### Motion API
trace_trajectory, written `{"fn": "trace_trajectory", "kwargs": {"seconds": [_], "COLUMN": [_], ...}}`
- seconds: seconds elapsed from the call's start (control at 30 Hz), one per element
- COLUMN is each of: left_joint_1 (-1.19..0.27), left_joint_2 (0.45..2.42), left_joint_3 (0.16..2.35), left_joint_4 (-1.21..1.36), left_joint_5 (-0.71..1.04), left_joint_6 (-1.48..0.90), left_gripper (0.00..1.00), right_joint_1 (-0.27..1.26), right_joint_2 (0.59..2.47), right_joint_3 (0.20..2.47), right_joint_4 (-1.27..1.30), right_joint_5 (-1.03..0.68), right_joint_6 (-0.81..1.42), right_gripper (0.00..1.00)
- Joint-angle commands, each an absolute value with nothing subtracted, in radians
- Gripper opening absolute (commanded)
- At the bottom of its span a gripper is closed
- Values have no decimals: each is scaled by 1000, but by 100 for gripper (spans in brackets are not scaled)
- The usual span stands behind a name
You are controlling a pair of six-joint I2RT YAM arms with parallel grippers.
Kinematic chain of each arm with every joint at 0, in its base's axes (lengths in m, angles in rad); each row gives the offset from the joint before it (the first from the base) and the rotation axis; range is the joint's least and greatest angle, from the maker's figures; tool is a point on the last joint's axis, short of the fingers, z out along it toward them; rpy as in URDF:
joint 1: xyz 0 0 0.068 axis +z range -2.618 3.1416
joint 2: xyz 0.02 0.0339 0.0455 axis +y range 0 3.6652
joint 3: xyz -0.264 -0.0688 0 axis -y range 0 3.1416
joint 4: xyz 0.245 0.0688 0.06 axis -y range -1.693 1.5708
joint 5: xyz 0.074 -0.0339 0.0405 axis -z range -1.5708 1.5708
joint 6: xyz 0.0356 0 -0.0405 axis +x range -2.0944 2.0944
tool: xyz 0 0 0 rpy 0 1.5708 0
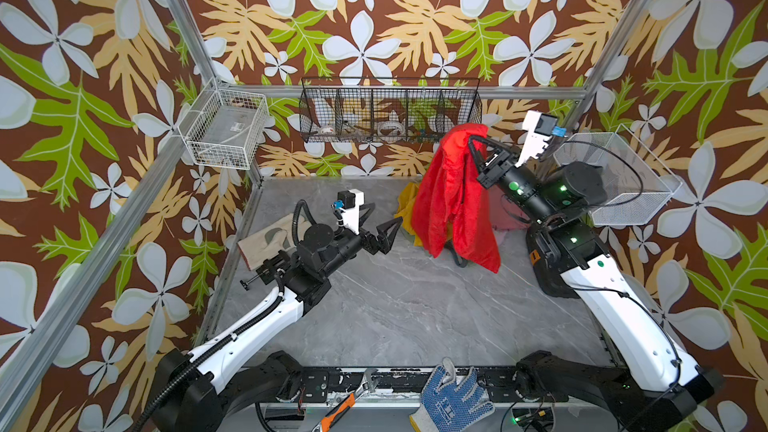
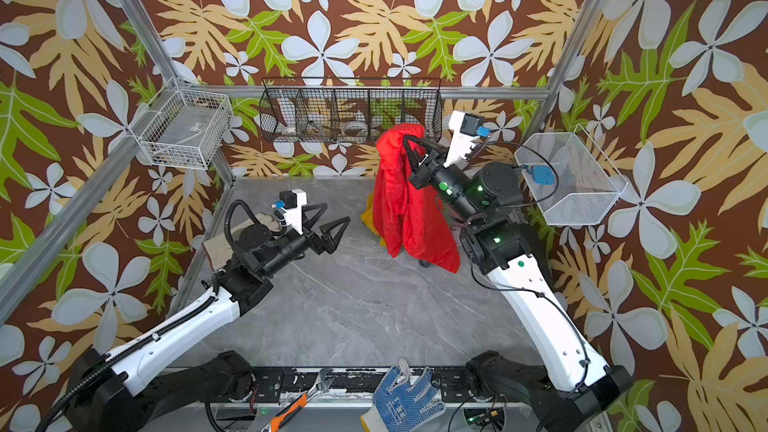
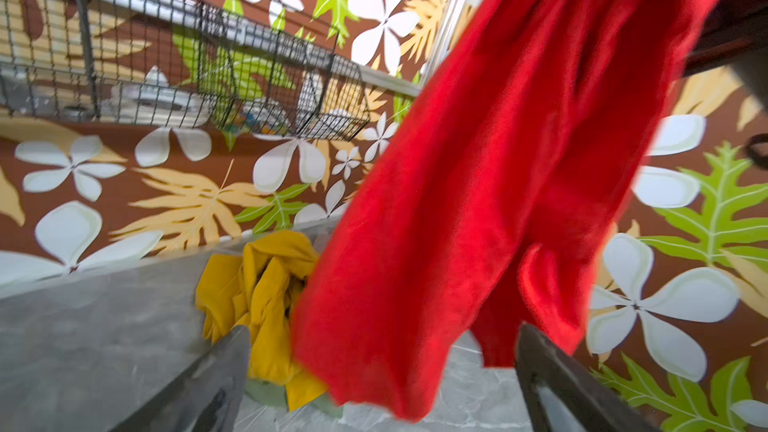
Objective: Pick out a specific cloth from the pile
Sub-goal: 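Lift the red cloth high with the right gripper while the left gripper approaches, then grasp the hanging red cloth with the left gripper and release it from the right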
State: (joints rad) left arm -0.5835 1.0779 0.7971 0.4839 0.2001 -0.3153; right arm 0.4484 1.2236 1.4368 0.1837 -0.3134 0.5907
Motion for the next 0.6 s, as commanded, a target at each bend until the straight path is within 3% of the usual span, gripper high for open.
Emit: {"fn": "trace_trajectory", "kwargs": {"seconds": [0.0, 0.37, 0.47, 0.57], "left_joint_1": [-586, -595, -595, -595], "left_joint_2": [1067, 1137, 1195, 1247], "left_joint_3": [841, 1008, 1090, 1145], "left_joint_4": [512, 459, 365, 305], "left_joint_5": [254, 293, 290, 287], "left_joint_6": [-322, -318, -304, -308], "left_gripper": [100, 99, 89, 68], "right_joint_1": [491, 597, 615, 626], "right_joint_2": [1261, 1387, 1412, 1427], "right_joint_3": [1462, 1529, 1547, 1552], "right_joint_4": [192, 208, 209, 216], "right_joint_5": [-295, -277, -276, -268], "right_joint_6": [525, 518, 520, 525], "right_gripper": [0, 0, 0, 0]}}
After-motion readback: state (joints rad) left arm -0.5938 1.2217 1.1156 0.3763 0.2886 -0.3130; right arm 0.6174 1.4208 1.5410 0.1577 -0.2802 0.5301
